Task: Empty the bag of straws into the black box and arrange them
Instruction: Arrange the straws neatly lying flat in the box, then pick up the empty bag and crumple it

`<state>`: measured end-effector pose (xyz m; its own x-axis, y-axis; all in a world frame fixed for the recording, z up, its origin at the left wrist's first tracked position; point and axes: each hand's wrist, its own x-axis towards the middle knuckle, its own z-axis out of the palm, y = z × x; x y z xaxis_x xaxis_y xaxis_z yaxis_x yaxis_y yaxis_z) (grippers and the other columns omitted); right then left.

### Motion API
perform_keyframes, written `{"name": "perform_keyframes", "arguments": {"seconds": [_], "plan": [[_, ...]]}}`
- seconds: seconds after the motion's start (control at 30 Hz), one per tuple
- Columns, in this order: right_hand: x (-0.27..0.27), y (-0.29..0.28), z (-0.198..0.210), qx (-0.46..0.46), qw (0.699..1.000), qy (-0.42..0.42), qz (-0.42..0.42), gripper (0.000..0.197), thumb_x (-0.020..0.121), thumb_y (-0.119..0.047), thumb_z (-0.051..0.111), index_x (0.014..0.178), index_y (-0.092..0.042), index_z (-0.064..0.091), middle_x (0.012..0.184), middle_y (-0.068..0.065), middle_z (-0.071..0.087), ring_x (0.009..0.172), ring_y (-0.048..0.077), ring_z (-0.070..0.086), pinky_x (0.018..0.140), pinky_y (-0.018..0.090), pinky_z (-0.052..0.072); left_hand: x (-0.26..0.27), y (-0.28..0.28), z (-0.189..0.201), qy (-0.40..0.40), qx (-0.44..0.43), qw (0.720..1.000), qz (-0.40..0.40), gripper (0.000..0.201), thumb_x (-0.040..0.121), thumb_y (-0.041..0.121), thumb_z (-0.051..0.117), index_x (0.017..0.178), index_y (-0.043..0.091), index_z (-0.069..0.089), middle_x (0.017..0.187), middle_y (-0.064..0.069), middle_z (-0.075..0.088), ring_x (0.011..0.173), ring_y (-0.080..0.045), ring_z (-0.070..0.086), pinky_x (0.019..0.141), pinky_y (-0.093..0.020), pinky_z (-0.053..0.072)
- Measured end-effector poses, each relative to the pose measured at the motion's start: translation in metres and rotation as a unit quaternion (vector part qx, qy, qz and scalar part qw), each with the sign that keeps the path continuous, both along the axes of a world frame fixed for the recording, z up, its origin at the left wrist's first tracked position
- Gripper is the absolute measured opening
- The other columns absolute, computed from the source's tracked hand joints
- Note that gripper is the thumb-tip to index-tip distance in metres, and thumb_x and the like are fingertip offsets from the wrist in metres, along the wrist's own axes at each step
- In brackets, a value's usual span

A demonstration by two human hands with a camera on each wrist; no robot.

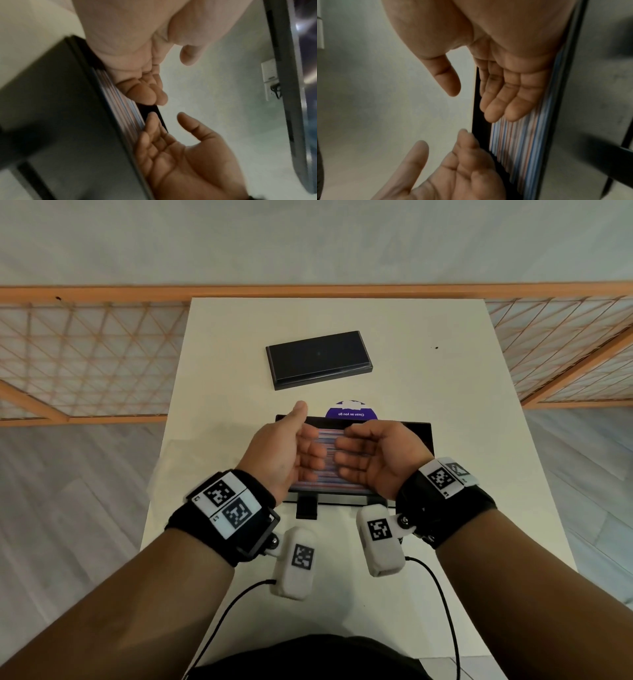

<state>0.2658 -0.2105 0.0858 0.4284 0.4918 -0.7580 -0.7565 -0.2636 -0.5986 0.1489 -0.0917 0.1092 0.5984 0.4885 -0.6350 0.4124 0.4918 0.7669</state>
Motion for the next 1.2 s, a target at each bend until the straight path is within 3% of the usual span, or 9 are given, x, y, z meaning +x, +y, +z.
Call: {"name": "perform_keyframes", "arguments": {"seconds": [0.13, 0.27, 0.63, 0.77, 0.9, 1.0, 1.03, 1.1, 1.2], "plan": [[0.005, -0.003, -0.003, -0.019, 1.0, 0.0, -0.001, 0.017, 0.085, -0.025, 0.06, 0.097, -0.013, 0.062, 0.083, 0.009, 0.072, 0.066, 0.026, 0.068, 0.068, 0.036, 0.057, 0.017, -0.005, 0.002, 0.035, -0.098, 0.994, -0.031, 0.064, 0.099, 0.067, 0.039, 0.108, 0.008, 0.063, 0.072, -0.008, 0.068, 0.056, -0.02, 0.062, 0.059, -0.031, 0.048], [0.005, -0.004, -0.005, -0.036, 0.999, -0.002, 0.008, 0.02, 0.086, -0.026, 0.061, 0.1, -0.012, 0.063, 0.093, 0.012, 0.074, 0.071, 0.029, 0.072, 0.064, 0.038, 0.058, 0.024, -0.005, -0.006, 0.097, -0.092, 0.991, -0.031, 0.059, 0.097, 0.068, 0.04, 0.099, 0.014, 0.064, 0.074, -0.007, 0.065, 0.061, -0.023, 0.063, 0.071, -0.035, 0.051], [0.009, -0.005, -0.008, -0.021, 1.0, -0.002, -0.017, 0.02, 0.085, -0.022, 0.063, 0.097, -0.006, 0.063, 0.09, 0.017, 0.073, 0.076, 0.031, 0.073, 0.067, 0.037, 0.06, 0.029, -0.005, -0.011, 0.123, -0.07, 0.989, -0.036, 0.056, 0.097, 0.067, 0.043, 0.091, 0.014, 0.062, 0.072, -0.007, 0.067, 0.062, -0.024, 0.066, 0.064, -0.033, 0.051], [0.008, -0.003, -0.009, -0.018, 1.0, -0.001, -0.023, 0.017, 0.087, -0.019, 0.062, 0.094, -0.004, 0.063, 0.092, 0.019, 0.072, 0.079, 0.031, 0.073, 0.067, 0.036, 0.06, 0.028, -0.006, -0.007, 0.12, -0.051, 0.99, -0.054, 0.056, 0.097, 0.065, 0.046, 0.098, 0.01, 0.06, 0.076, -0.007, 0.062, 0.062, -0.022, 0.062, 0.061, -0.032, 0.051], [0.007, -0.003, -0.007, -0.011, 1.0, 0.004, -0.02, 0.018, 0.087, -0.019, 0.061, 0.098, -0.004, 0.063, 0.093, 0.019, 0.073, 0.084, 0.033, 0.074, 0.071, 0.038, 0.06, 0.015, 0.016, 0.015, 0.049, 0.045, 0.998, -0.012, 0.035, 0.095, 0.045, 0.064, 0.089, 0.011, 0.06, 0.061, -0.003, 0.059, 0.047, -0.017, 0.052, 0.043, -0.024, 0.041], [0.009, -0.007, -0.006, 0.005, 0.999, 0.013, -0.044, 0.022, 0.088, -0.018, 0.06, 0.103, -0.002, 0.063, 0.095, 0.019, 0.074, 0.085, 0.033, 0.074, 0.07, 0.038, 0.061, -0.017, 0.063, 0.026, 0.087, 0.227, 0.967, 0.076, 0.025, 0.085, 0.036, 0.071, 0.078, 0.015, 0.06, 0.065, -0.005, 0.062, 0.046, -0.019, 0.05, 0.046, -0.026, 0.038], [0.01, -0.009, -0.005, 0.012, 0.998, 0.012, -0.055, 0.021, 0.088, -0.016, 0.059, 0.102, -0.001, 0.063, 0.093, 0.019, 0.074, 0.083, 0.033, 0.074, 0.07, 0.039, 0.061, -0.031, 0.079, 0.022, 0.144, 0.294, 0.94, 0.092, 0.026, 0.081, 0.039, 0.071, 0.081, 0.016, 0.06, 0.072, -0.007, 0.066, 0.051, -0.022, 0.054, 0.05, -0.028, 0.041], [0.012, -0.013, 0.001, 0.028, 0.997, 0.005, -0.078, 0.014, 0.087, -0.011, 0.055, 0.092, -0.001, 0.064, 0.08, 0.016, 0.073, 0.075, 0.032, 0.073, 0.068, 0.039, 0.059, -0.058, 0.102, 0.008, 0.275, 0.349, 0.893, 0.073, 0.041, 0.075, 0.043, 0.072, 0.104, 0.017, 0.059, 0.096, -0.01, 0.071, 0.065, -0.026, 0.065, 0.056, -0.03, 0.05], [0.015, -0.02, 0.014, 0.072, 0.99, -0.013, -0.119, 0.016, 0.087, -0.011, 0.048, 0.073, -0.008, 0.055, 0.055, 0.005, 0.058, 0.051, 0.024, 0.061, 0.058, 0.032, 0.054, -0.083, 0.108, -0.027, 0.36, 0.251, 0.899, 0.0, 0.083, 0.078, 0.039, 0.082, 0.146, 0.033, 0.034, 0.135, -0.011, 0.057, 0.07, -0.027, 0.075, 0.061, -0.038, 0.063]]}}
